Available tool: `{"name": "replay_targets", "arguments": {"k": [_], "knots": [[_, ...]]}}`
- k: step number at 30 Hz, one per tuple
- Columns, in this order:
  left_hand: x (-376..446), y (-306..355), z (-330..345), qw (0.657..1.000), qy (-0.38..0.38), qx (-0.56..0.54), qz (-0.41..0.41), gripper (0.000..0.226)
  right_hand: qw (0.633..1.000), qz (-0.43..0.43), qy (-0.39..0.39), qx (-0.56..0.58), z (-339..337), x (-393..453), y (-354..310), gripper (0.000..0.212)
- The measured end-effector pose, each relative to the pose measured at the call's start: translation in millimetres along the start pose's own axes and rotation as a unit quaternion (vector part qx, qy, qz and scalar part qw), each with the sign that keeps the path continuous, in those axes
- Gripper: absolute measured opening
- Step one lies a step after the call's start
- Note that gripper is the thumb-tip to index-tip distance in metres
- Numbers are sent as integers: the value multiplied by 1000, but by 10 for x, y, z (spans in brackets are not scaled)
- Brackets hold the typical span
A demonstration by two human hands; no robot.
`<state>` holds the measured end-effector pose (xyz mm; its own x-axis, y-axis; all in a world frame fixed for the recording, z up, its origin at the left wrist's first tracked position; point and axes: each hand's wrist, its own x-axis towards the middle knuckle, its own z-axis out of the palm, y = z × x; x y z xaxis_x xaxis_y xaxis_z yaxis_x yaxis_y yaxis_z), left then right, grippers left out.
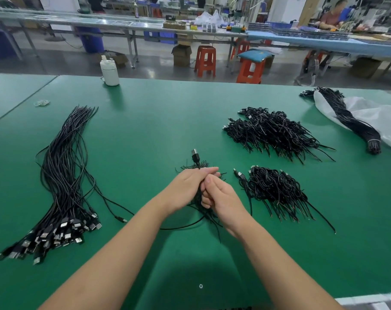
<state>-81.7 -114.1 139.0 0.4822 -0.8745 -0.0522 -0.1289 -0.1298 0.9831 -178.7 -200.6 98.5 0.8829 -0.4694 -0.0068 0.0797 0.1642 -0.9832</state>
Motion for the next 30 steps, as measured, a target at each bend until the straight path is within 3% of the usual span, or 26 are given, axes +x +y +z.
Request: {"name": "replay_targets", "arguments": {"k": [4, 6, 8, 9, 13, 15, 17, 19, 22, 26, 30], "knots": [[28, 45, 22, 995, 65, -67, 36, 39, 996, 44, -44, 69, 61, -31, 49, 38], [76, 147, 41, 972, 104, -204, 53, 42, 988, 74, -47, 125, 128, -62, 115, 37], [122, 249, 0, 924, 65, -373, 50, 49, 974, 110, -34, 194, 186, -68, 177, 36], [120, 283, -43, 914, 20, -404, 41, 52, 964, 126, -27, 234, 189, -56, 185, 35], [-44, 268, -290, 935, -246, -240, -92, 52, 960, 139, -40, 239, 96, 14, 100, 23], [-110, 166, -404, 938, -294, -99, -156, 50, 952, 173, -20, 253, 0, 48, 80, 28], [-123, 28, -440, 951, -227, 48, -206, 46, 944, 178, -3, 278, -96, 83, 58, 33], [-96, -128, -422, 962, -125, 113, -215, 42, 948, 168, -5, 269, -131, 100, 41, 35], [-28, -286, -361, 987, -34, -21, -156, 34, 964, 143, -31, 220, -26, 65, 66, 35], [101, -316, -224, 980, 67, -167, -88, 36, 982, 112, -61, 139, 169, 22, 123, 33], [201, -188, -106, 899, 143, -410, -61, 47, 980, 124, -61, 143, 262, 11, 197, 37]]}}
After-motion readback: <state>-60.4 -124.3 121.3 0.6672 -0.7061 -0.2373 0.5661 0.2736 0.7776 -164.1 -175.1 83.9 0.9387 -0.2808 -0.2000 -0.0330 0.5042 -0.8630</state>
